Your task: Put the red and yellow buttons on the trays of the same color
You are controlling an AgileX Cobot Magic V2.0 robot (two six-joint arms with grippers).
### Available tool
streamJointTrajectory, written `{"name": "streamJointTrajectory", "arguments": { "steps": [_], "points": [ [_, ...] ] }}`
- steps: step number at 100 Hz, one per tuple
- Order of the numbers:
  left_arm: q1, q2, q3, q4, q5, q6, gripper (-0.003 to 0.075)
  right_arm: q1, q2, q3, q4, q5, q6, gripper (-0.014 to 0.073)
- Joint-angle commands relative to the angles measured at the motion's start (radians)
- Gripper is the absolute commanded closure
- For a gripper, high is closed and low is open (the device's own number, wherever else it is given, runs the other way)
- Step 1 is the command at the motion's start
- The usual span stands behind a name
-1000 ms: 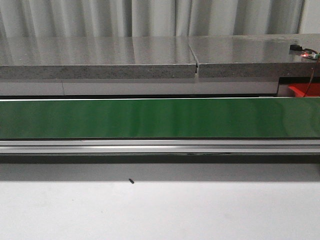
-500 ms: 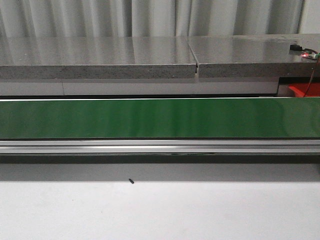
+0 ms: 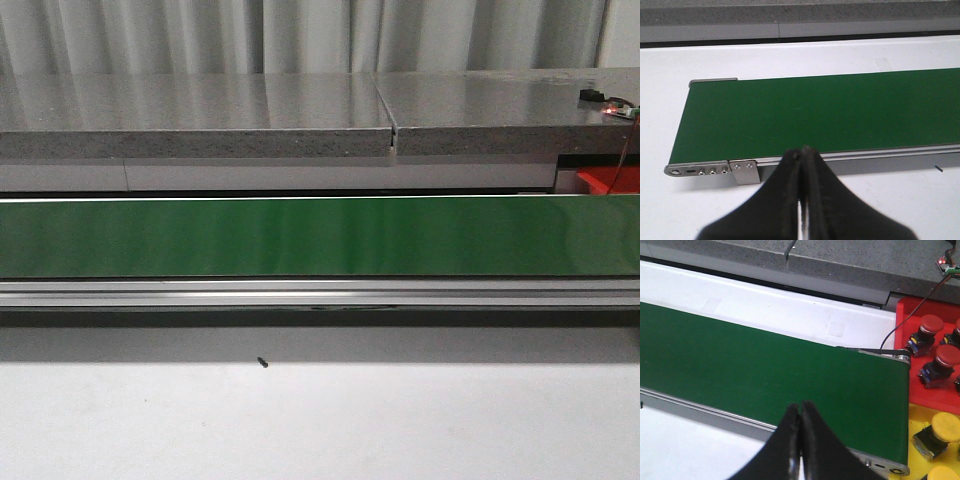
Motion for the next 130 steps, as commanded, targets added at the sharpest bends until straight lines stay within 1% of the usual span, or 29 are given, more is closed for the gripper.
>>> {"name": "streamJointTrajectory", "arguments": {
  "steps": [1,78,93,100,105,119,130],
  "points": [
    [-0.004,0.001,-0.029,-0.026,-0.063,-0.004,0.0741,0.001,-0.013,-0.020,0.004,-0.077,-0.008,0.0661],
    [-0.004,0.001,-0.029,-0.026,-0.063,-0.004,0.0741,0.001,-0.012,-0.020,0.004,-0.078,-0.008,0.0662],
    [-0.004,0.001,-0.029,-0.026,-0.063,-0.004,0.0741,0.001,-0.030,-0.012,-0.023,-0.089,-0.008,0.0662],
    [-0.004,0.001,-0.029,-0.026,-0.063,-0.004,0.0741,0.001,-0.062,0.014,-0.032,-0.127,-0.001,0.0662],
    [-0.004,0.001,-0.029,-0.026,-0.063,-0.004,0.0741,0.001,-0.093,0.046,-0.047,-0.183,0.021,0.0662],
    [-0.004,0.001,-0.029,-0.026,-0.063,-0.004,0.0741,0.001,-0.206,0.172,-0.103,-0.327,0.075,0.0662],
    [-0.004,0.001,-0.029,-0.026,-0.063,-0.004,0.0741,0.001,-0.315,0.281,-0.146,-0.403,0.105,0.0662]
  ]
}}
